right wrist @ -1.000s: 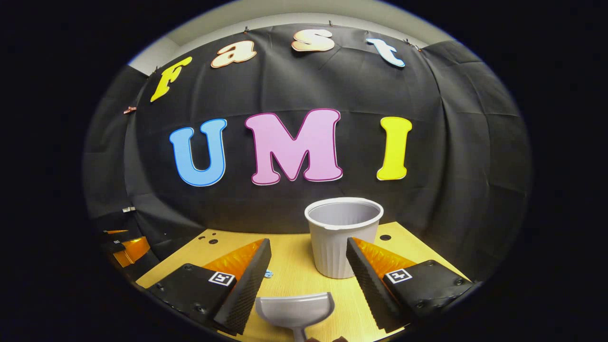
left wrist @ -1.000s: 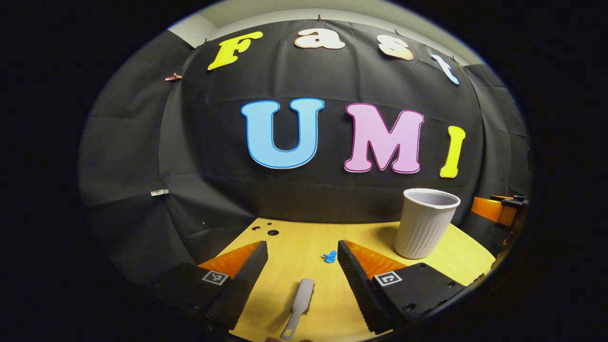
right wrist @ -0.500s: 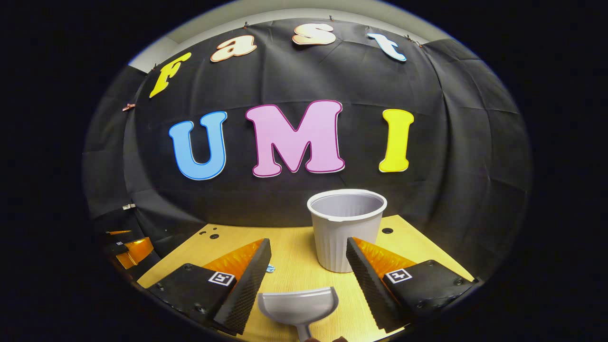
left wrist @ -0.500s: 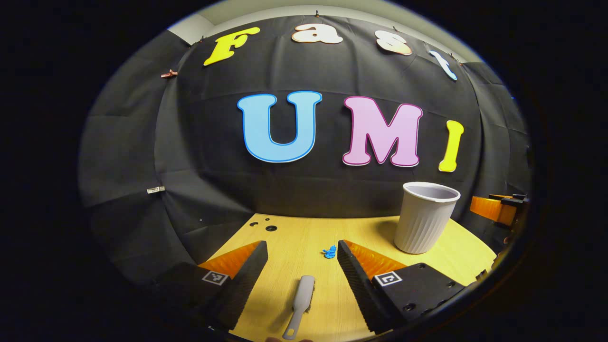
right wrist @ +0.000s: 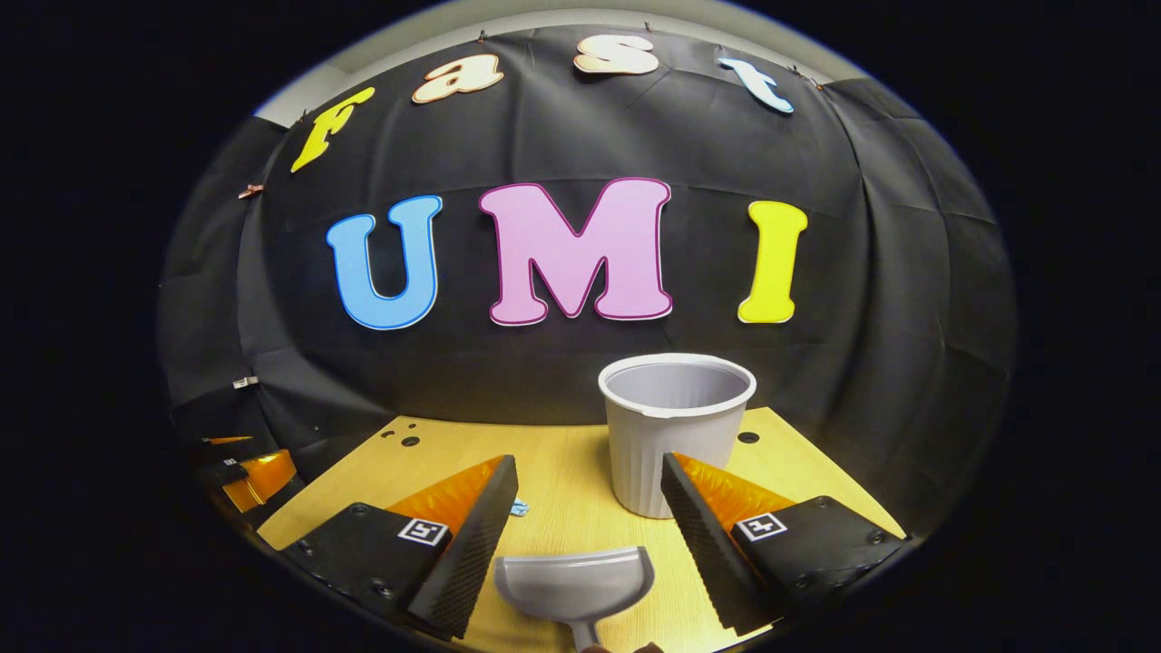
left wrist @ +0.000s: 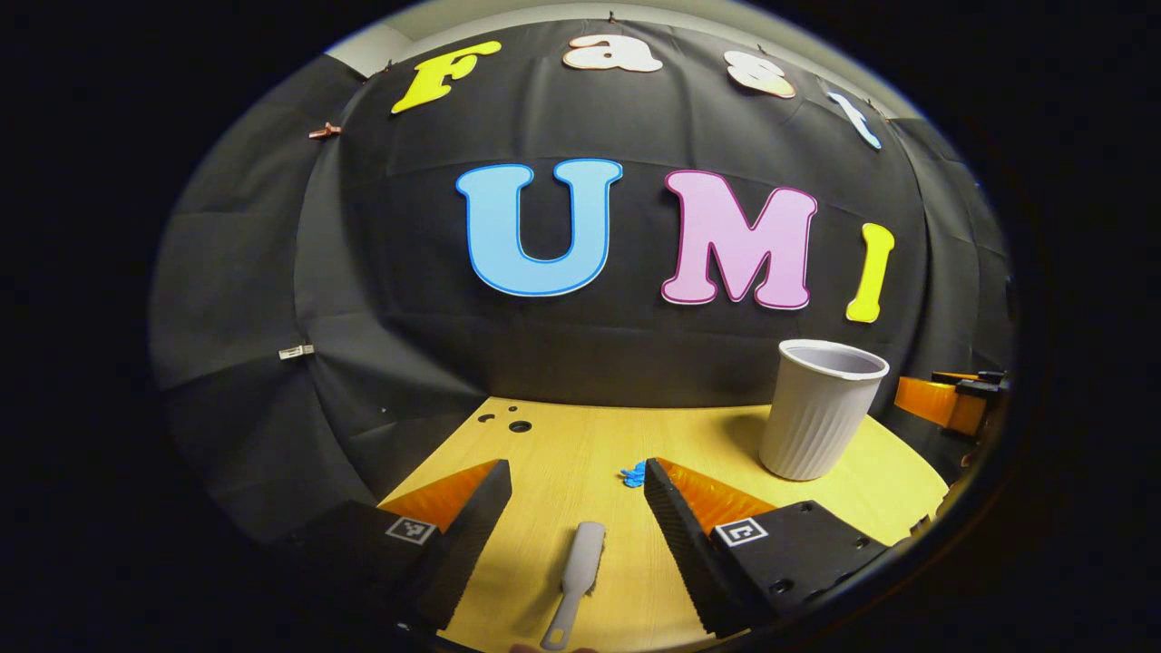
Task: Pick up the small broom and dustpan from the desktop, sweep the trash into the dustpan with the broom, and then empty the trash into the garbage bin.
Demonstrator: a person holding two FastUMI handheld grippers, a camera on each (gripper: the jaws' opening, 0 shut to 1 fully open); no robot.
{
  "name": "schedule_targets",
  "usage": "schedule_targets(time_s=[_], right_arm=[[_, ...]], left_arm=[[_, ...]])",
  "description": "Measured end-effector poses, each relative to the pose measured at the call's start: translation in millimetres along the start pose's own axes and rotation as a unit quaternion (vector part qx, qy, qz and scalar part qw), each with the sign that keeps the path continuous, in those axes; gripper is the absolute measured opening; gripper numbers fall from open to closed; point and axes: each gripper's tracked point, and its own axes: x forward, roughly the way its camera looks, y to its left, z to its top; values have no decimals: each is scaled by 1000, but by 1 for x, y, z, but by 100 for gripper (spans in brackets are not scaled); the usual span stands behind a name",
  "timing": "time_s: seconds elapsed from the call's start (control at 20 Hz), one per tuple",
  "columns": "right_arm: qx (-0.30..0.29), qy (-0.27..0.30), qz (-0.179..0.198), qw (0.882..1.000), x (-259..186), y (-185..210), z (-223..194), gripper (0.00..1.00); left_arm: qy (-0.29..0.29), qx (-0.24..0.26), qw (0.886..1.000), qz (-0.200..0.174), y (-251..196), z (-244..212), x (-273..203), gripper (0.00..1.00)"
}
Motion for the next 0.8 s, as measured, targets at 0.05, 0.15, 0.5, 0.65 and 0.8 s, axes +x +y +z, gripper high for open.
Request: schedule_targets(time_s=[0.05, 0.15, 0.5, 0.65, 0.8], right_arm=[[0, 1, 0, 1000, 2, 1, -1, 99], [-1, 5, -1, 1000, 4, 3, -4, 99], [7, 41, 3, 999, 14, 6, -23, 99], [14, 63, -4, 998, 16, 1, -37, 99], [13, 80, -15, 997, 15, -8, -52, 99]], left_arm=[[3, -2, 1000, -1, 1, -2, 2, 96], [8, -6, 1000, -4, 1, -5, 6, 96], [112, 27, 993, -31, -3, -54, 18, 95], [174, 52, 983, -39, -1, -91, 20, 96], [236, 63, 969, -48, -3, -129, 18, 96]])
